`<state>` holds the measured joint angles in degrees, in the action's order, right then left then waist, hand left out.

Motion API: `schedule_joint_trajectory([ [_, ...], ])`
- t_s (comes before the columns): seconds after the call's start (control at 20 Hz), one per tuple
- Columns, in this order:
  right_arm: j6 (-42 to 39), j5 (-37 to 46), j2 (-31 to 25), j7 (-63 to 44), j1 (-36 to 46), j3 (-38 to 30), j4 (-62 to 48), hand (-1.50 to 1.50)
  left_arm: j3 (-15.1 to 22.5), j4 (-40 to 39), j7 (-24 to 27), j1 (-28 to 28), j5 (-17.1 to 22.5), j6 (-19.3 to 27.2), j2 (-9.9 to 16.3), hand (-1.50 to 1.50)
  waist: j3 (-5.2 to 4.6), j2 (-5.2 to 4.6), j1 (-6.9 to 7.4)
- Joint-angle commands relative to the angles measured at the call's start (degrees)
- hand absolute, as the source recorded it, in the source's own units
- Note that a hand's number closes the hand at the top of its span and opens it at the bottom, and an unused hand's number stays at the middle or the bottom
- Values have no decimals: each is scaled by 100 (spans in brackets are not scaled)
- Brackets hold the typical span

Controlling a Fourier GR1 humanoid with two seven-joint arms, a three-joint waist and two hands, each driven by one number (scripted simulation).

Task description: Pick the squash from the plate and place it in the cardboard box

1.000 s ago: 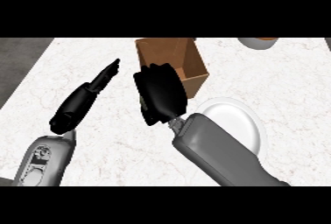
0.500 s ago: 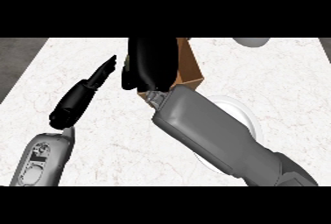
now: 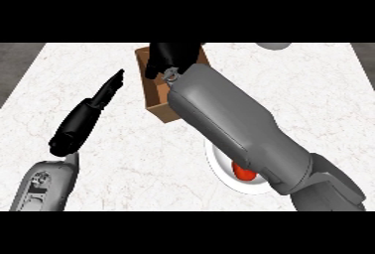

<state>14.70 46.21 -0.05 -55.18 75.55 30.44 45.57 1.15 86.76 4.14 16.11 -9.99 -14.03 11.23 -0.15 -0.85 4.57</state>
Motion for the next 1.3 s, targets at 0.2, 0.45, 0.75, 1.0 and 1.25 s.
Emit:
schedule_joint_trajectory([
  [0.2,-951,-1094,5,887,2,-532,-1236,150,-144,125,77,-299,63,-78,135,0,7,12,-164],
  [0.45,-1977,-1343,-67,1380,71,-831,-1704,150,-165,332,8,-387,68,-66,127,0,10,48,-275],
  [0.75,-2266,-1786,2,2125,-45,-1008,-1829,-150,-225,136,-201,-29,53,29,28,0,12,35,-283],
  [1.0,-1079,-1796,-104,3410,-351,-1428,-1510,-150,-246,279,33,-376,31,1,96,0,18,34,-290],
  [1.25,520,-2907,2,3811,-409,-2755,-557,-150,-278,167,-65,-241,52,0,94,0,40,34,-345],
])
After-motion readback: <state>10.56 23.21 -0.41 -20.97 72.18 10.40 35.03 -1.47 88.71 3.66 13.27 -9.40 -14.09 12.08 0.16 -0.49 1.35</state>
